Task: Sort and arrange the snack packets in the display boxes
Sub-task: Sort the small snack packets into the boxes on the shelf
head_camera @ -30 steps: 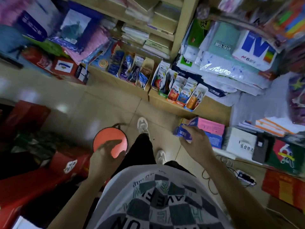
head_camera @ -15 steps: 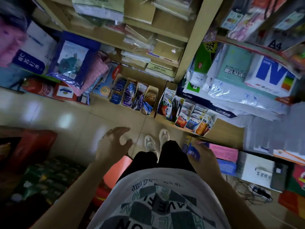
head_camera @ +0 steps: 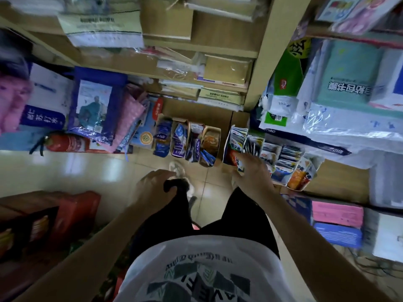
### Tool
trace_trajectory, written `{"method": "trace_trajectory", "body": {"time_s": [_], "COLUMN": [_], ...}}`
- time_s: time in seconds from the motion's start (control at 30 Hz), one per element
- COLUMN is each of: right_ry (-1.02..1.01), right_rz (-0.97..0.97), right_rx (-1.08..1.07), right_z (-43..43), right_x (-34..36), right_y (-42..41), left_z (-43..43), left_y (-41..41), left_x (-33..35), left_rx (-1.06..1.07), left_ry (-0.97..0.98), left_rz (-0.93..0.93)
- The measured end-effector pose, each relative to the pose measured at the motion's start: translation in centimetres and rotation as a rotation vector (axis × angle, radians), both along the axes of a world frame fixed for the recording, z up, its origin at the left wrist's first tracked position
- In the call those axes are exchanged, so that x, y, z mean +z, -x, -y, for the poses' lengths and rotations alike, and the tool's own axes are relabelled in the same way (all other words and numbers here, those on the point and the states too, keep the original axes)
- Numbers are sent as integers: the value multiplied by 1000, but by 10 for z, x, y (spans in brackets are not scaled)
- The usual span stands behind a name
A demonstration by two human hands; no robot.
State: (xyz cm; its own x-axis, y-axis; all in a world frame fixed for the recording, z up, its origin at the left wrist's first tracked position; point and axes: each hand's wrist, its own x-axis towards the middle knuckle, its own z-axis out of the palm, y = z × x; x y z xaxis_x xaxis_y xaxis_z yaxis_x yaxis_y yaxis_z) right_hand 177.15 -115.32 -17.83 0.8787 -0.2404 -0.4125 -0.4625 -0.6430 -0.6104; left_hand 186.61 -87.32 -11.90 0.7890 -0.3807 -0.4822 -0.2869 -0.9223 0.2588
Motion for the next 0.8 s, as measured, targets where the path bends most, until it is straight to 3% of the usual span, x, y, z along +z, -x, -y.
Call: {"method": "trace_trajectory", "body": {"time_s": [0.27, 0.5, 0.67, 0.8], "right_ry": [113, 273, 264, 260], "right_rz": [-3, 129, 367, 535], "right_rx": [18, -147, -333, -366], "right_z": [-77, -137, -140, -137], "right_x": [-124, -254, -303, -318], "right_y": [-59, -49, -45, -43], "left_z": [-23, -32, -33, -36], "left_y": [-75, -84, -87, -101], "left_x": [-159, -309, -369, -379], "left_rx": [-194, -356, -279, -175], "left_ry": [-32, 180, 594, 802], "left_rz": [-69, 262, 541, 623]}}
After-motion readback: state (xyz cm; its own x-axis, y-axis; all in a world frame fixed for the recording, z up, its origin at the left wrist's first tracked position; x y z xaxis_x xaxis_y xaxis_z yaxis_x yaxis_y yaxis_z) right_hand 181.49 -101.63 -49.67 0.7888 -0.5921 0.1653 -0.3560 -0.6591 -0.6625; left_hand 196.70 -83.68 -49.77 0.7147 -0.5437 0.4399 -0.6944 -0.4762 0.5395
